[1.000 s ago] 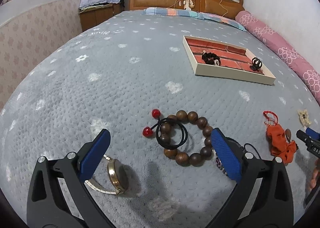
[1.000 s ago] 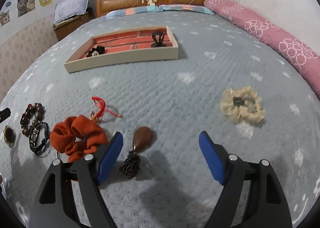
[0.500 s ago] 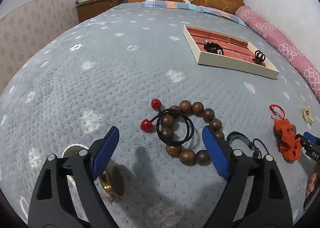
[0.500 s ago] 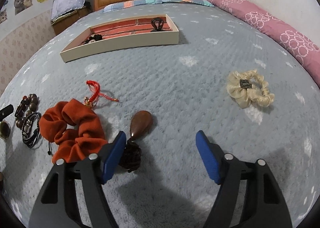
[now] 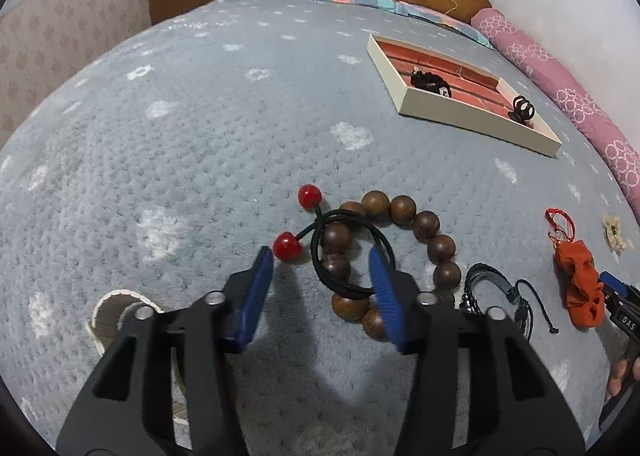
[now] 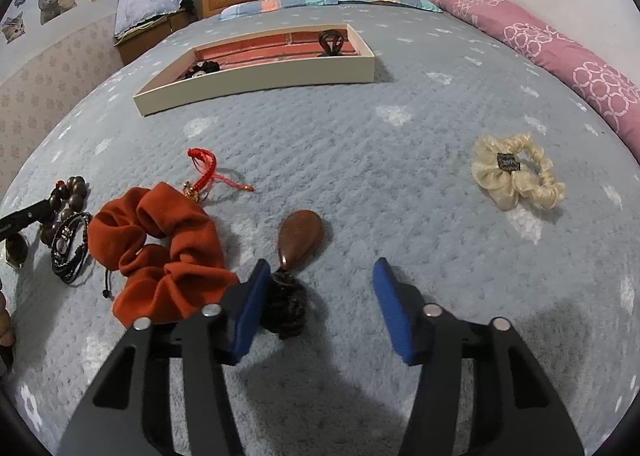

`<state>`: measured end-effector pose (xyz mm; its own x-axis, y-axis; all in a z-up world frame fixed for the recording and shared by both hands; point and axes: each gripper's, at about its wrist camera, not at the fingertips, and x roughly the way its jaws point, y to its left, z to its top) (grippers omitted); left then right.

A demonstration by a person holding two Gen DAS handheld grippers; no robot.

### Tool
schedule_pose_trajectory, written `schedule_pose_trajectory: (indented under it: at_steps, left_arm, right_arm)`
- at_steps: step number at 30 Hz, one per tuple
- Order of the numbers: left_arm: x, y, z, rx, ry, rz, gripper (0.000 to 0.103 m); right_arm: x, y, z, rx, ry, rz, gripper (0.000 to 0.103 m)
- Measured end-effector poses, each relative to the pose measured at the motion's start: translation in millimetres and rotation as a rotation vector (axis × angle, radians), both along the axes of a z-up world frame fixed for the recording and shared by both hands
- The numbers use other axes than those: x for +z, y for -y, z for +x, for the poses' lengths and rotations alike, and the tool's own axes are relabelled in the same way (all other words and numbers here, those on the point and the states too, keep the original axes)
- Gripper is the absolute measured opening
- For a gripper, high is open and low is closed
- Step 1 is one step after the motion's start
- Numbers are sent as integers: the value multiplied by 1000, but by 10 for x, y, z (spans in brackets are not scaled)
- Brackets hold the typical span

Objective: Organize jewelry
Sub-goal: 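Grasp the black red-beaded hair tie with the left tool while the right tool grasps the brown pendant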

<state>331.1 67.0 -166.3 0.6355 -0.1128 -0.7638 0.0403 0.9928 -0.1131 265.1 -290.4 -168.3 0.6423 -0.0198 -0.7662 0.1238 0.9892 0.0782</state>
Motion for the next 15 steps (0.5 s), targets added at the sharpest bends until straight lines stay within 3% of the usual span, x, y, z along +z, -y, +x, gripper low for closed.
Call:
schedule_pose_trajectory:
  at_steps: [4, 15]
  left_arm:
    - [0, -55, 3, 18, 8, -22, 34]
    - [19, -43, -50, -10, 23, -36, 13]
  right_arm:
    - [2, 26, -9, 0, 7, 21, 41]
    - [15, -42, -12, 40, 12, 17, 22]
